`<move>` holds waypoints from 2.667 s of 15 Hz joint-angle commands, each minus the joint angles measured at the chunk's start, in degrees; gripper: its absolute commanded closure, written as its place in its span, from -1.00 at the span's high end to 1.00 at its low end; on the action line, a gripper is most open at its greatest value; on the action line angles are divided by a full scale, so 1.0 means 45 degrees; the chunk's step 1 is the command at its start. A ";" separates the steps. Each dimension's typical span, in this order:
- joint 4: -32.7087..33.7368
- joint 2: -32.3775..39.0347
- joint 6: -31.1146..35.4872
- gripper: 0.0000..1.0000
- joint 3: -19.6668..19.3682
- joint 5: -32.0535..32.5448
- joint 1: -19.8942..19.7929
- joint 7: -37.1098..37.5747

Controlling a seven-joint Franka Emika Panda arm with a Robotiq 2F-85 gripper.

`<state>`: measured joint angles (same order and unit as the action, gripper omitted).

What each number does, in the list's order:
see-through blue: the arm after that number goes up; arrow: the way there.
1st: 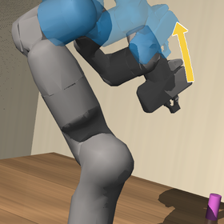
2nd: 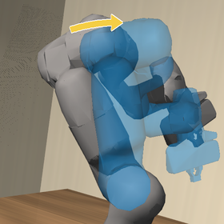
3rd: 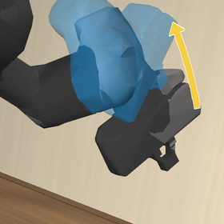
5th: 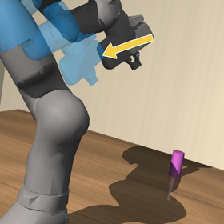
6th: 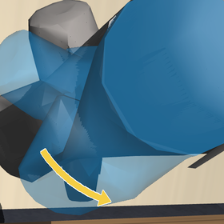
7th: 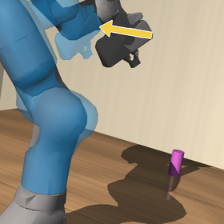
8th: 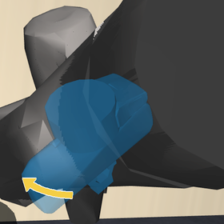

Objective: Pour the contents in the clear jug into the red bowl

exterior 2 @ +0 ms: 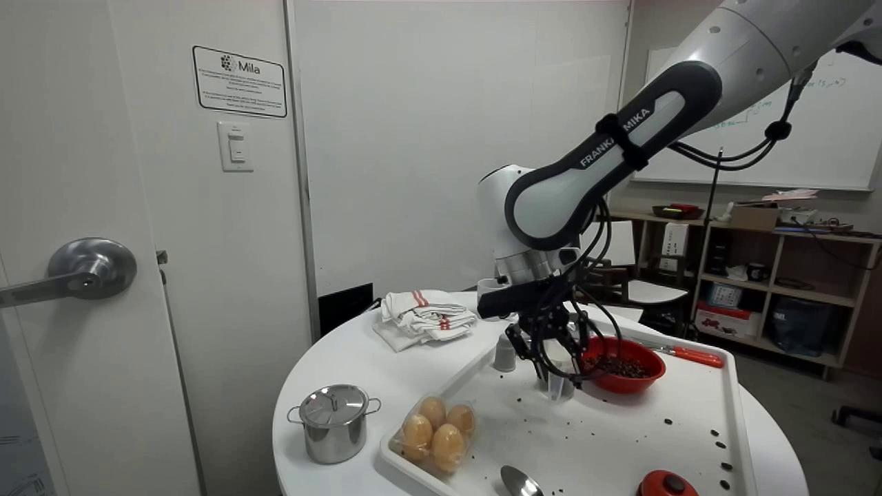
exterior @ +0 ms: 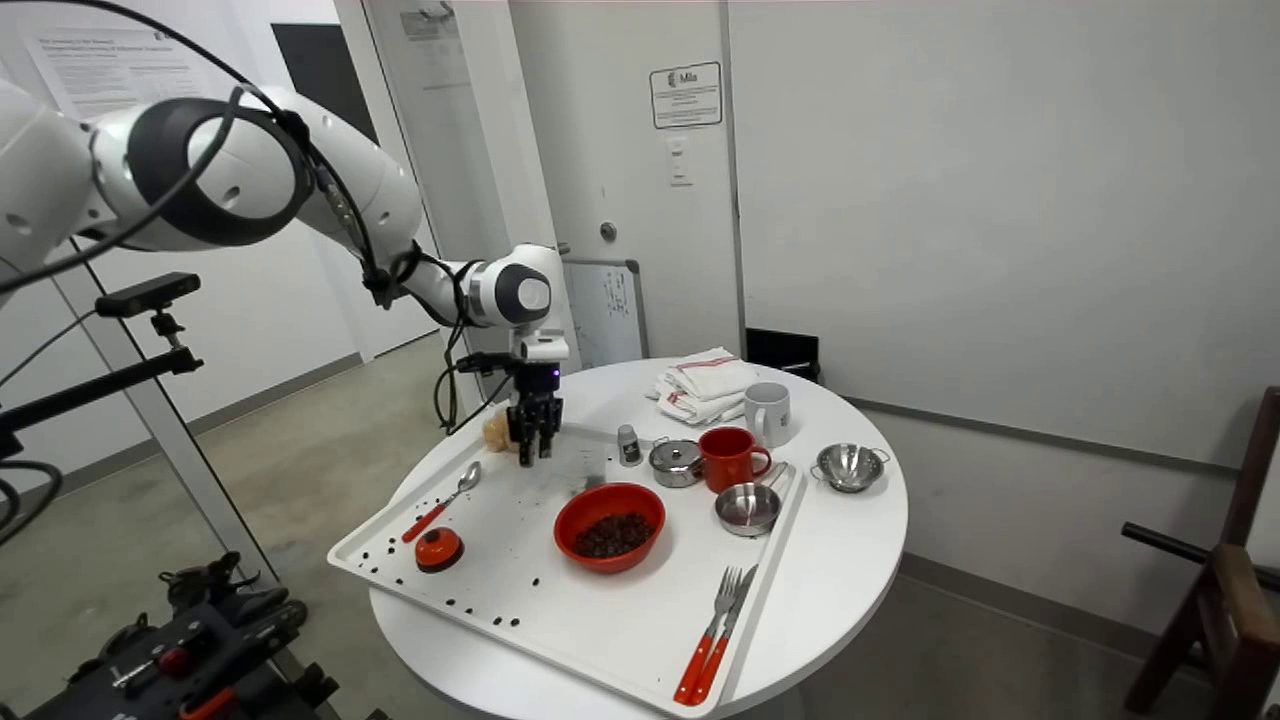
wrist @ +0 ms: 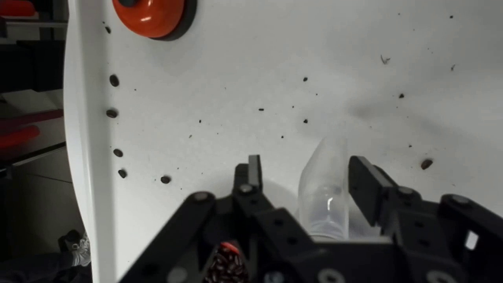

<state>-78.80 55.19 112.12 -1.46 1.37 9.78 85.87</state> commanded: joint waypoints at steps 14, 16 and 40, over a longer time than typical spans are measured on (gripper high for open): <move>-0.1234 -0.2562 -0.0492 -0.80 0.0102 -0.1236 -0.0245 -0.0553; -0.1292 -0.3039 -0.1401 -0.80 0.0280 -0.1583 -0.0513 -0.1047; -0.4545 -0.4712 -0.3437 -0.81 -0.0284 -0.5840 -0.2795 -0.2180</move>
<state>-107.07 28.30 101.09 -2.92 -24.56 -3.56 75.35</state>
